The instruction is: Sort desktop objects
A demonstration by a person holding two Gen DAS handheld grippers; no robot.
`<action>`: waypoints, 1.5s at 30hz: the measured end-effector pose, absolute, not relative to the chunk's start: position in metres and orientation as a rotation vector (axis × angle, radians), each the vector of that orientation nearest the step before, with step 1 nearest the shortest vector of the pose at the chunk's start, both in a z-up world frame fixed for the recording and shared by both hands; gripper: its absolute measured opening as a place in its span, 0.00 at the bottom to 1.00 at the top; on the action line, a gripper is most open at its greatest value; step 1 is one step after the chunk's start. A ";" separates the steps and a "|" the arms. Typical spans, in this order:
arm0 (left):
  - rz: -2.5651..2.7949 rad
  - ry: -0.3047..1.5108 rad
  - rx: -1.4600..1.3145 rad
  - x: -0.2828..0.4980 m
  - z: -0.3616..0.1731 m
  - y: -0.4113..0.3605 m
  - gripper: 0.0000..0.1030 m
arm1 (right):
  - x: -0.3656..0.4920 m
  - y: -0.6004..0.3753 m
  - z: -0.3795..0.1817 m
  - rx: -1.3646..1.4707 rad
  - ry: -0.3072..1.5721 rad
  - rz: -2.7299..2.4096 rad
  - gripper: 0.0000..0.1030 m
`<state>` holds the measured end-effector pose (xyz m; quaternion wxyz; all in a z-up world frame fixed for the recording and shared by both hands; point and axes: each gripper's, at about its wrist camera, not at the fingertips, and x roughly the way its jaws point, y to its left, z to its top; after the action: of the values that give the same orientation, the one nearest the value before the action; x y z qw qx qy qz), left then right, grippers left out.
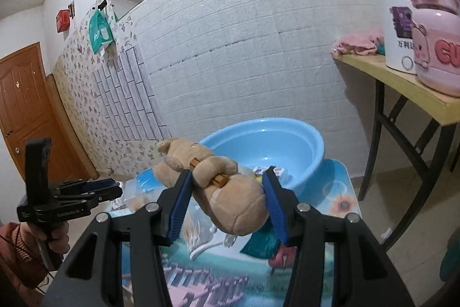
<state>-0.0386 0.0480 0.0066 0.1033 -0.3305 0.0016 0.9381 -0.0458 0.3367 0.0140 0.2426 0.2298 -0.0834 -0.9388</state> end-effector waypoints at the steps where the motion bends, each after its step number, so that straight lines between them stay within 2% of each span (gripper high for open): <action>1: 2.764 0.014 -0.970 -0.043 0.009 0.052 0.36 | -0.050 0.335 0.014 0.631 -0.228 -2.569 0.48; 15: 2.668 0.154 -0.956 -0.116 0.010 0.120 0.36 | -0.118 0.342 -0.007 0.679 -0.254 -2.610 0.48; 20: 2.648 0.208 -0.963 -0.150 0.006 0.136 0.37 | -0.132 0.341 -0.016 0.717 -0.235 -2.620 0.51; 22: 2.652 0.224 -0.975 -0.157 0.003 0.139 0.44 | -0.132 0.343 -0.017 0.714 -0.248 -2.615 0.52; 23: 2.669 0.237 -0.976 -0.159 0.002 0.139 0.53 | -0.132 0.344 -0.017 0.715 -0.256 -2.612 0.57; 24: 2.684 0.242 -0.971 -0.158 0.003 0.138 0.56 | -0.131 0.345 -0.017 0.717 -0.265 -2.613 0.60; 28: 2.688 0.219 -0.965 -0.150 0.005 0.133 0.60 | -0.128 0.350 -0.018 0.728 -0.291 -2.614 0.61; 33: 2.765 0.215 -0.961 -0.129 0.009 0.122 0.88 | -0.116 0.349 -0.019 0.772 -0.272 -2.618 0.61; 41: 2.788 0.116 -1.059 -0.094 0.004 0.087 0.91 | -0.095 0.344 -0.019 0.855 -0.264 -2.668 0.74; 45: 2.829 0.085 -1.113 -0.079 0.000 0.072 0.91 | -0.085 0.335 -0.012 0.864 -0.232 -2.696 0.76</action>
<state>-0.0790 0.0721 -0.0001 0.0501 -0.3656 0.0281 0.9290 -0.0852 0.3345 -0.0122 0.1497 0.3006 -0.0809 -0.9384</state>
